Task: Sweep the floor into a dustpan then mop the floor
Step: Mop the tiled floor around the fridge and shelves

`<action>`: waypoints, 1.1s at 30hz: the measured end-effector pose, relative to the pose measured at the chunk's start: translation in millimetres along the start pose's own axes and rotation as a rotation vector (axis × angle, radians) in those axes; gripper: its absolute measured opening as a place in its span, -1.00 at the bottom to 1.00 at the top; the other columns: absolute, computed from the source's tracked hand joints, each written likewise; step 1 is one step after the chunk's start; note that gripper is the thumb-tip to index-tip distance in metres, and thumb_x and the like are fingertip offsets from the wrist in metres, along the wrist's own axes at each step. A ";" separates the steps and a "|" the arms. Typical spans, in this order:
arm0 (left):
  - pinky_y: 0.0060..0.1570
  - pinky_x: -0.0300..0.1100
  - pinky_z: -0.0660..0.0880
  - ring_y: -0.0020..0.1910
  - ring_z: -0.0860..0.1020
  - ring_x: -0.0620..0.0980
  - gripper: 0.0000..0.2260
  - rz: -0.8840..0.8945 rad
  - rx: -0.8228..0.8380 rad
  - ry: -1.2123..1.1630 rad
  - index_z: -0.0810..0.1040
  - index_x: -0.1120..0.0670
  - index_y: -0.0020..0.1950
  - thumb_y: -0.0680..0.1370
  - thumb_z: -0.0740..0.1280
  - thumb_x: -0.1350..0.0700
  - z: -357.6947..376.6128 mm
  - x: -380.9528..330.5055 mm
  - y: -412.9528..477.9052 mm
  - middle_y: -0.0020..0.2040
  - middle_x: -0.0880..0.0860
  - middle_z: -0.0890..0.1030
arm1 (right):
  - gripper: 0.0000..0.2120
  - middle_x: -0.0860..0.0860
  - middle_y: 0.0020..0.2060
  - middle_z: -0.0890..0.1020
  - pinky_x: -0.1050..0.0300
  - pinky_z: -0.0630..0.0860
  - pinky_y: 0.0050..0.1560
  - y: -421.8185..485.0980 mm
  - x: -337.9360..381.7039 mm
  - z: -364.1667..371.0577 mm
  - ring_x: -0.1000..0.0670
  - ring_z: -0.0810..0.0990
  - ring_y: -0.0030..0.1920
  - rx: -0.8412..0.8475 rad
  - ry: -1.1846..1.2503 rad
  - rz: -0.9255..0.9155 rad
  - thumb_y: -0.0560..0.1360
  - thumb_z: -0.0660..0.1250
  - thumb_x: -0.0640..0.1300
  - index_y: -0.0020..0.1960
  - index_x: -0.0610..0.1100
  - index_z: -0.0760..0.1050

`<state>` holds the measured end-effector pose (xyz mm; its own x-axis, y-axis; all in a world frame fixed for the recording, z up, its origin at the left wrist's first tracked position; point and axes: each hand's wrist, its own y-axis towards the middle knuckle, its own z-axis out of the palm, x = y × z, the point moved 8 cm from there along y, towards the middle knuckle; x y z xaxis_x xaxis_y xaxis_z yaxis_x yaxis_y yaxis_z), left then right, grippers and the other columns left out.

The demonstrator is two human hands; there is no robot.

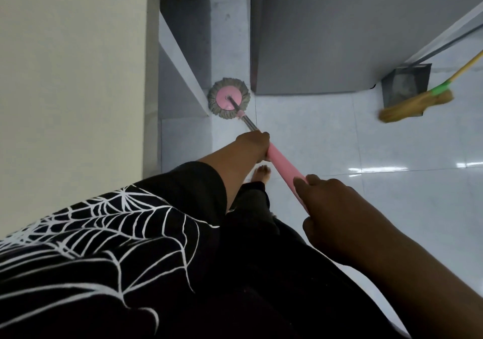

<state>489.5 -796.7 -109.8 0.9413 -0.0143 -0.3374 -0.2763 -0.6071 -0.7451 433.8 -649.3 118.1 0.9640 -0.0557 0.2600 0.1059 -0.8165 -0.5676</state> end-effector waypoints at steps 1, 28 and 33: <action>-0.04 -0.18 0.53 0.05 0.55 0.08 -0.59 0.060 0.003 0.035 0.35 0.19 0.35 0.55 0.34 0.14 -1.9 -2.4 8.1 0.26 0.16 0.48 | -0.59 -0.04 0.06 0.50 0.27 0.25 -0.18 6.4 -2.3 -2.7 -0.02 0.50 -0.15 0.000 -0.003 -0.001 0.50 0.26 -0.09 0.32 -0.12 0.30; 0.25 0.03 0.44 0.30 0.47 0.19 -0.37 0.172 0.157 0.560 0.33 0.16 0.39 0.44 0.49 -0.05 -23.2 -80.0 99.8 0.54 0.16 0.16 | -0.50 -0.10 0.25 0.44 0.12 0.51 -0.04 66.9 -103.7 -29.2 -0.07 0.61 -0.03 -0.068 0.078 -0.030 0.53 0.25 -0.11 0.43 -0.14 0.22; 0.23 -0.02 0.46 0.25 0.49 0.10 -0.42 0.165 0.122 0.435 0.29 0.17 0.43 0.49 0.44 0.06 44.0 -95.8 66.7 0.47 0.10 0.26 | -0.52 -0.06 0.17 0.47 0.23 0.29 -0.20 -0.3 -128.9 -2.9 -0.04 0.59 -0.08 -0.081 0.050 -0.015 0.50 0.28 -0.14 0.38 -0.11 0.25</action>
<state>372.3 -800.8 -152.5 0.8696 -0.4495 -0.2043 -0.4251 -0.4712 -0.7728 308.8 -643.5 87.1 0.9489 -0.0696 0.3079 0.0985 -0.8613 -0.4984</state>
